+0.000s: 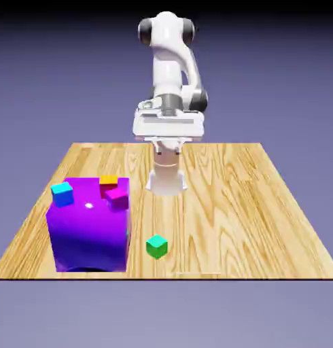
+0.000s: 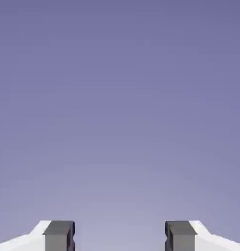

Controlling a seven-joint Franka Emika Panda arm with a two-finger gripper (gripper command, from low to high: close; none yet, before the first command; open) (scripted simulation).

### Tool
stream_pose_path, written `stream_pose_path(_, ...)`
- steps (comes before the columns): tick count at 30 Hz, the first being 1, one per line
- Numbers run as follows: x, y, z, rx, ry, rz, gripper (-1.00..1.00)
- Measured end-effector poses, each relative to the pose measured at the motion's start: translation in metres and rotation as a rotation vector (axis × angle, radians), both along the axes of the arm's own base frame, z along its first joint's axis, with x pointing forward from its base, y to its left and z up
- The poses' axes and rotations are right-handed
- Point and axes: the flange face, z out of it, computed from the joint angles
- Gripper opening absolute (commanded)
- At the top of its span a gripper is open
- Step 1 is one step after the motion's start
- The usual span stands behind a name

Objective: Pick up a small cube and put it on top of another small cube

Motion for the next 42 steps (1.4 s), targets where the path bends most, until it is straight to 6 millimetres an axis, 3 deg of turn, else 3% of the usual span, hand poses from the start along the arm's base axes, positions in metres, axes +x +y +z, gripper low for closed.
stream_pose_path(7, 0.038, 0.003, -0.08, -0.113, 0.311, 0.195, 0.0)
stream_pose_path(13, 0.056, 0.003, -0.155, -0.223, 0.576, 0.375, 0.0)
stream_pose_path(21, 0.06, -0.009, -0.251, -0.38, 0.933, 0.613, 0.0)
stream_pose_path(23, 0.06, -0.01, -0.254, -0.386, 0.946, 0.622, 0.0)
stream_pose_path(28, 0.051, -0.019, -0.322, -0.386, 0.946, 0.622, 0.0)
stream_pose_path(29, 0.051, -0.019, -0.323, -0.386, 0.946, 0.622, -1.0)
stream_pose_path(31, 0.051, -0.019, -0.323, -0.386, 0.946, 0.622, -1.0)
stream_pose_path(36, 0.06, -0.01, -0.255, -0.385, 0.946, 0.622, -1.0)
stream_pose_path(37, 0.064, 0.016, -0.245, -0.403, 0.937, 0.668, -1.0)
stream_pose_path(41, 0.078, 0.057, -0.171, -0.485, 0.892, 0.843, -1.0)
stream_pose_path(42, 0.082, 0.041, -0.153, -0.489, 0.889, 0.848, -1.0)
